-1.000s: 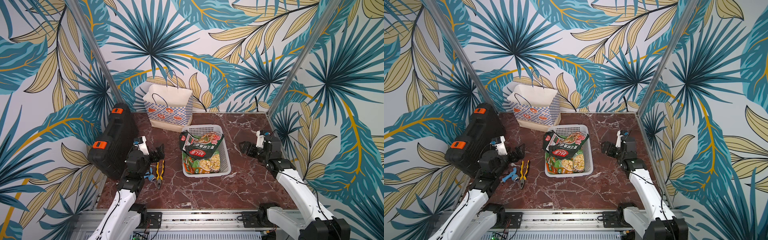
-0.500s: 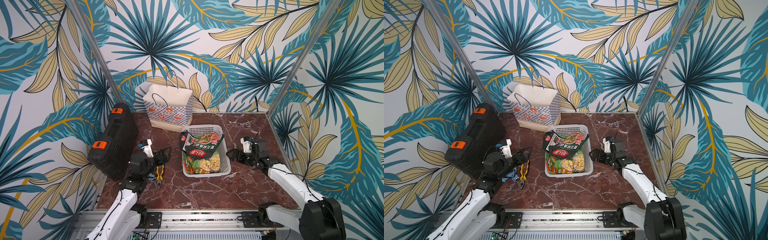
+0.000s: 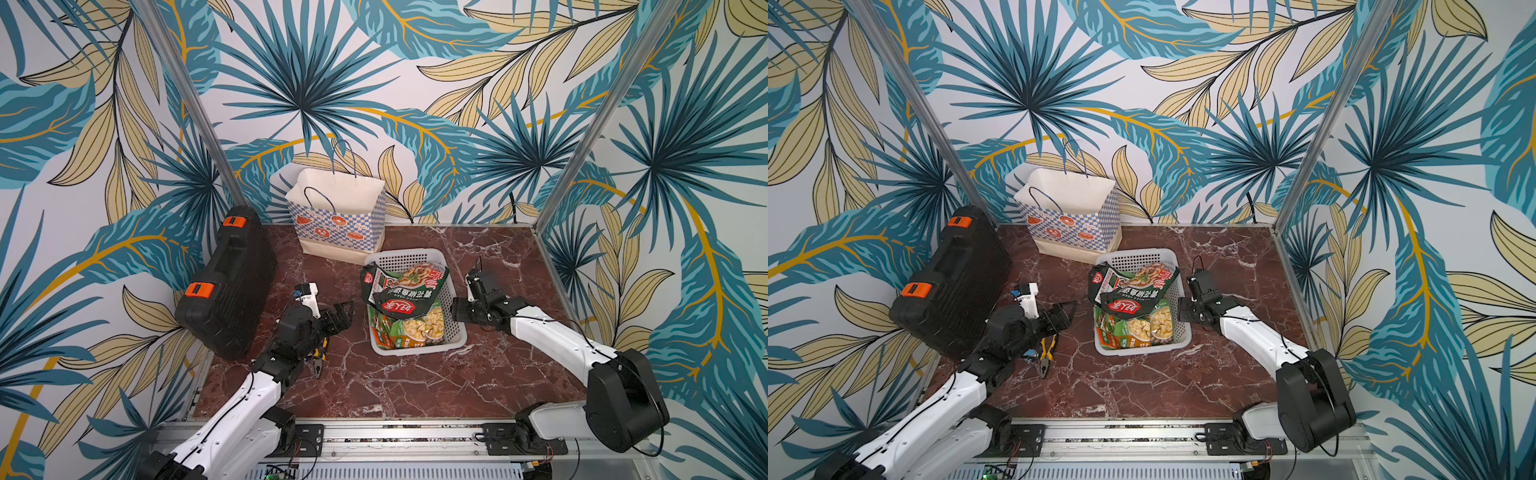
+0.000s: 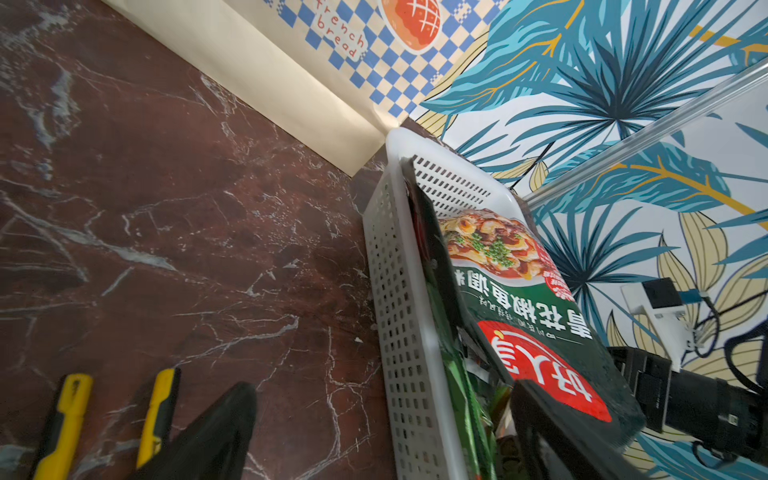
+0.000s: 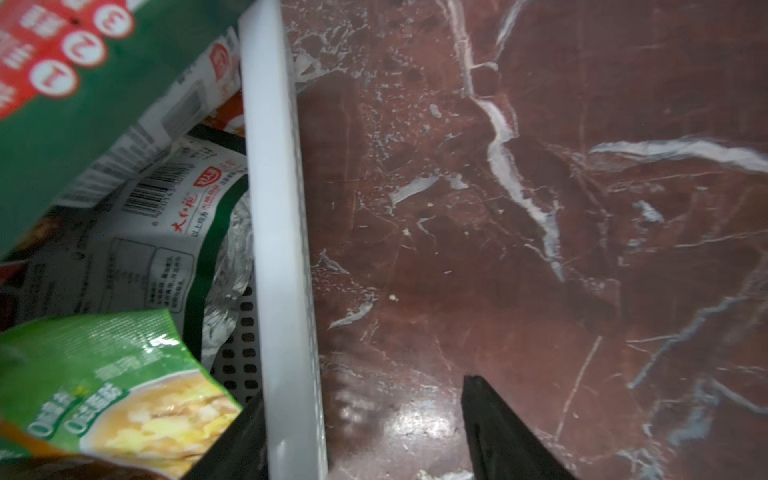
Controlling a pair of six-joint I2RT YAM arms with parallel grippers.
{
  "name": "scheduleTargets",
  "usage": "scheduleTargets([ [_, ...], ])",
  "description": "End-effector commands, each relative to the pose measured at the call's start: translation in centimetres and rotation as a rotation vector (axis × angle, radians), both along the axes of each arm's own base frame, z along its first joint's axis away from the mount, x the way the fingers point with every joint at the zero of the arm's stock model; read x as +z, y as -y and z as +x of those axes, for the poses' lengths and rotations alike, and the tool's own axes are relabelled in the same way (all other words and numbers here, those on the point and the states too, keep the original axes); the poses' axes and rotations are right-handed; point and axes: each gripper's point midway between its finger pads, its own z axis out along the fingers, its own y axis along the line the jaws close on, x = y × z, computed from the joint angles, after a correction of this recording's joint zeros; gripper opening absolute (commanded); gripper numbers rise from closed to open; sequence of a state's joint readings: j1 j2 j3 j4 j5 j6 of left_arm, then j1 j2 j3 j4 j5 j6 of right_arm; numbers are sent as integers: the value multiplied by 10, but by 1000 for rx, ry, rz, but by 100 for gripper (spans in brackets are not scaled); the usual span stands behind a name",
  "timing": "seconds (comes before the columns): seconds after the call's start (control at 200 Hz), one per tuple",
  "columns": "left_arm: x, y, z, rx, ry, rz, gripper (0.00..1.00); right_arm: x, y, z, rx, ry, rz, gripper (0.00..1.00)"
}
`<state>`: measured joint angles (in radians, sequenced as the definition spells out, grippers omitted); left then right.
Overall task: Place the condiment packets inside the bag
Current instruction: Move the storage box to the center of the board.
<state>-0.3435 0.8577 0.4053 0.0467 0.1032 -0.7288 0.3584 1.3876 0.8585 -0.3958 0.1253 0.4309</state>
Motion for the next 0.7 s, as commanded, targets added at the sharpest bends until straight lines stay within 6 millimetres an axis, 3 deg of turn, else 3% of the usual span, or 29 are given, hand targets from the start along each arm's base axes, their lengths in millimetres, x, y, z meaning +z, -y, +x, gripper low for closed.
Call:
scheduleTargets([
  [0.0,29,-7,12,52,29,42,100,-4,42,-10,-135,-23,-169,65],
  [0.21,63,-12,28,99,10,103,100,4,72,-21,-235,-7,-241,63],
  [0.386,116,-17,48,166,59,95,100,-2,101,-36,-342,-26,-219,63],
  [0.696,194,-27,111,341,74,158,100,-4,137,-61,-501,-18,-126,64],
])
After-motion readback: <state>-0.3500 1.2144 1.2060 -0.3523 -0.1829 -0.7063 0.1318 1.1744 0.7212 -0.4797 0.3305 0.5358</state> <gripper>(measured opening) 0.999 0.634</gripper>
